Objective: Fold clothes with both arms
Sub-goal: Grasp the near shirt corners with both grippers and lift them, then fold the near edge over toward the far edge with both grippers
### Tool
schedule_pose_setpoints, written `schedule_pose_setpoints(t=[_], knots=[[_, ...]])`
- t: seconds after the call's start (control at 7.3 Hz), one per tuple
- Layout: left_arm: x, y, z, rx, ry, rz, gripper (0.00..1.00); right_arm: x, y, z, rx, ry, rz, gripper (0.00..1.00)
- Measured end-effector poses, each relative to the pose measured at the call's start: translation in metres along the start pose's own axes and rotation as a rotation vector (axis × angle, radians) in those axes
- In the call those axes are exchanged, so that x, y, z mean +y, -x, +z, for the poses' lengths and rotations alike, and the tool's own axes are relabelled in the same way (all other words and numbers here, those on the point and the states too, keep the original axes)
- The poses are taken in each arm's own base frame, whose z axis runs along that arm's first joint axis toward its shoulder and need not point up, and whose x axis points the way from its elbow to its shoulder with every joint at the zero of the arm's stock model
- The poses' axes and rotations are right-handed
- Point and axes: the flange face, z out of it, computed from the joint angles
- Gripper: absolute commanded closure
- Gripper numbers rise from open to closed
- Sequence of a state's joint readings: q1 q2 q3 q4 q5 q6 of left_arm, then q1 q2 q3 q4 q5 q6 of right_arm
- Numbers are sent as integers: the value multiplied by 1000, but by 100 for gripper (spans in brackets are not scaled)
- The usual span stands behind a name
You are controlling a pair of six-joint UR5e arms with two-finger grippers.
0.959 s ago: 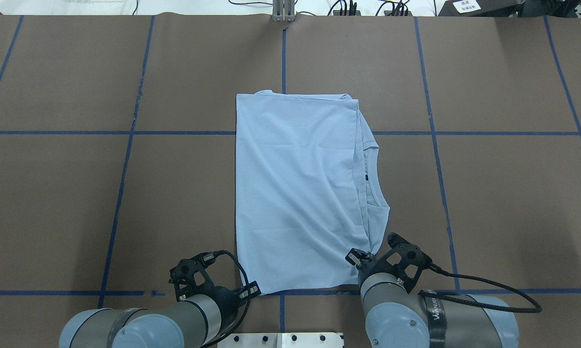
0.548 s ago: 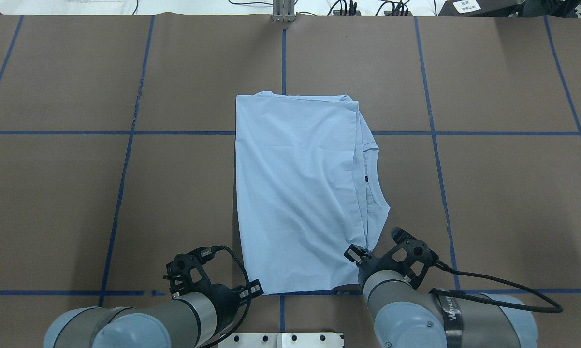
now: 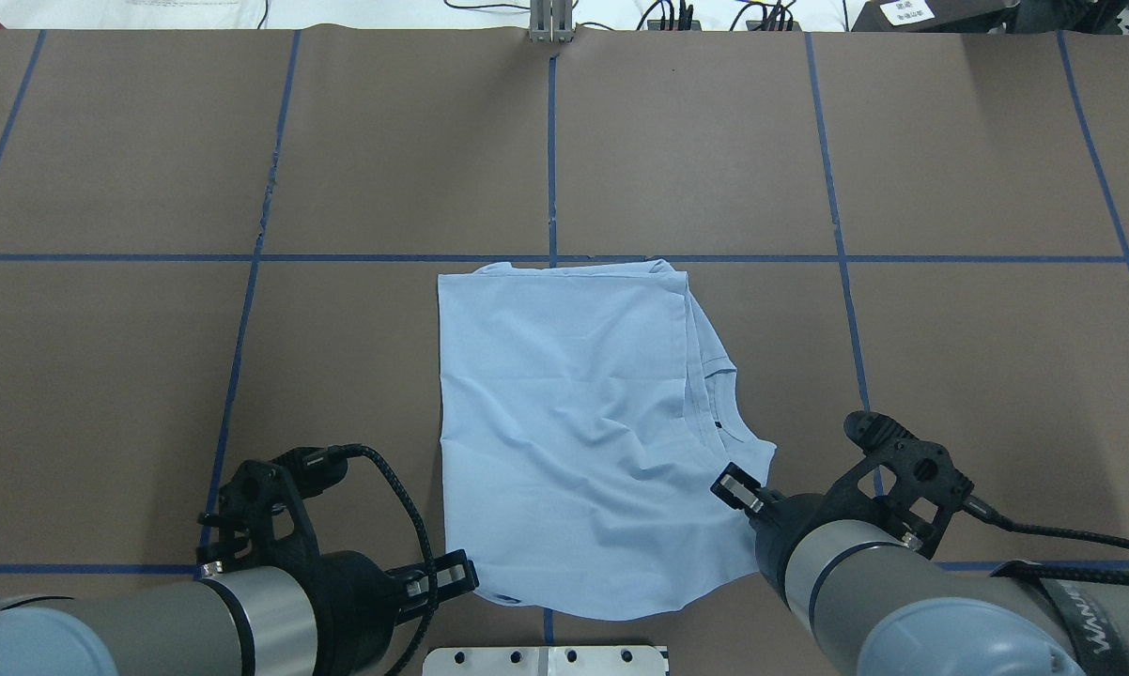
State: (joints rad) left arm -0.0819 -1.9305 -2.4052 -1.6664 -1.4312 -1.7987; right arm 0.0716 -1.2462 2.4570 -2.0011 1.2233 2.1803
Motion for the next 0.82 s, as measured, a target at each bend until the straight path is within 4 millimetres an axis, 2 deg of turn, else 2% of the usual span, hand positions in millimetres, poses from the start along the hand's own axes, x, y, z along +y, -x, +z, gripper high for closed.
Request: schedule_pose_setpoints(t=[0.27,0.41,0.55,0.82], knots=[[-27,-9,-2,9,-52,45,100,4,27,23,20,-47,-12,100],[-46,-14,1,2,-80,66,100,-4,40,32,21,-73,-24,100],[-68,-16,9,-18,-112,89,100,-15,53,39,23,-101,-36,100],[-114,-20,40,-84,-186,129,100,-36,89,61,42,-146,-42,100]])
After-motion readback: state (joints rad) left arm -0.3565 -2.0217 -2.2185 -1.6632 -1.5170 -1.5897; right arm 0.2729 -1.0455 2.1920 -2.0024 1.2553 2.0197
